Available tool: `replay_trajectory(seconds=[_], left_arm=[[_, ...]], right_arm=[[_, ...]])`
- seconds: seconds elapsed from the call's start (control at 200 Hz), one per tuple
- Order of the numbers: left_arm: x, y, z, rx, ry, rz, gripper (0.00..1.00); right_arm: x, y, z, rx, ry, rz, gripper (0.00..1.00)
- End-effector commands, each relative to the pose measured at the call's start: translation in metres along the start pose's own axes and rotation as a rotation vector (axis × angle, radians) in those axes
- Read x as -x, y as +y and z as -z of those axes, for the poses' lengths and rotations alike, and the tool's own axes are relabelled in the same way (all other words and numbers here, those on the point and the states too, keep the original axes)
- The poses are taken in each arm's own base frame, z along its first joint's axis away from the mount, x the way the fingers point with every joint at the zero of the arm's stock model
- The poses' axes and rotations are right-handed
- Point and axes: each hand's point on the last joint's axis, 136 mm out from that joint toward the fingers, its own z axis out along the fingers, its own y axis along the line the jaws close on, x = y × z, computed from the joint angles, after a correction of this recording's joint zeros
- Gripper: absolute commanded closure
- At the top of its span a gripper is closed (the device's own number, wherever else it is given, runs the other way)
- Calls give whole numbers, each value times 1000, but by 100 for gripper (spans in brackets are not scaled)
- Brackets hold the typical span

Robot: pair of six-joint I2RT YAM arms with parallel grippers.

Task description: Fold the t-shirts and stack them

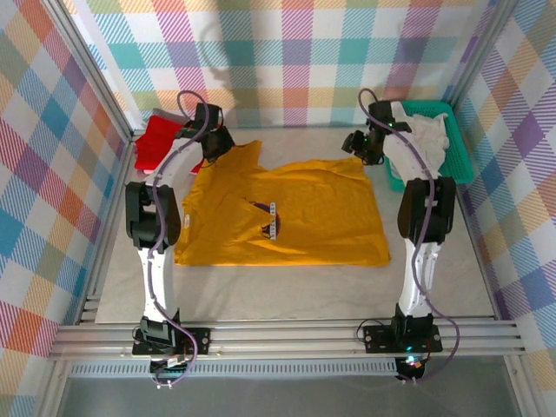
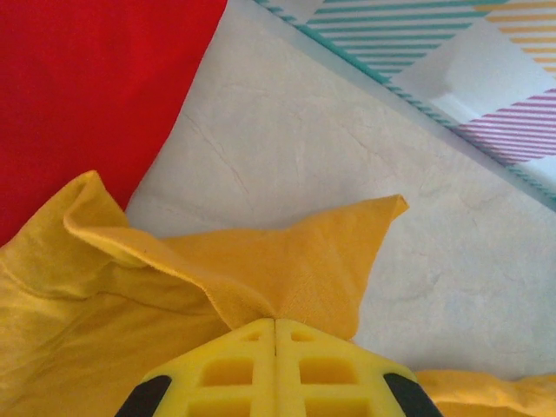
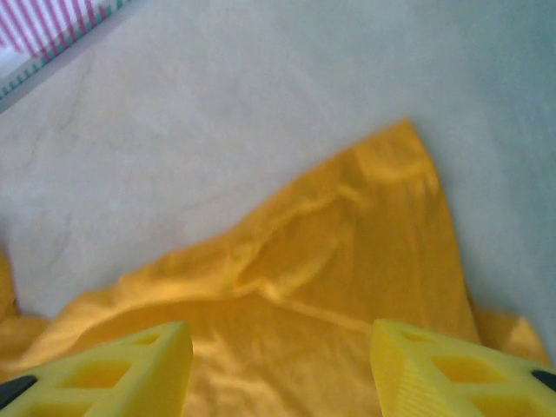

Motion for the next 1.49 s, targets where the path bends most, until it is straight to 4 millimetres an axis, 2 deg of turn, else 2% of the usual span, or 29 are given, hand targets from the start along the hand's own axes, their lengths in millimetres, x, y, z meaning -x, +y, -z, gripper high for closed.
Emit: replay_trajectory(seconds=[0.0, 0.15, 0.32, 0.515, 0.63, 0.81, 0.91, 0.995, 1.23, 1.49], left_arm=[[8, -5, 25, -37, -38, -48, 100], [10, -1, 42, -32, -65, -80, 100], [8, 3, 53, -39, -73, -92, 100], [4, 10, 65, -37, -79, -102, 100], [3, 13, 74, -39, -92, -102, 100], [2, 20, 82, -32, -104, -98, 100], [4, 24, 87, -32, -115, -86, 100], [8, 27, 91, -32, -125, -81, 100], [12, 33, 100, -35, -135, -78, 100], [18, 51, 120, -6, -177, -75, 100]], right_arm=[[2, -19, -12, -179, 31, 148, 44], [17, -28, -38, -260, 43, 161, 44], [22, -38, -69, -293, 22, 145, 43], [19, -38, -86, -264, 23, 125, 43], [14, -41, -97, -264, 37, 114, 50], [10, -40, -107, -237, 52, 104, 75], [18, -39, -95, -250, 27, 99, 95], [30, -31, -78, -230, -11, 93, 100], [54, -5, -31, -166, -98, 102, 100], [62, 7, 9, -120, -180, 95, 100]])
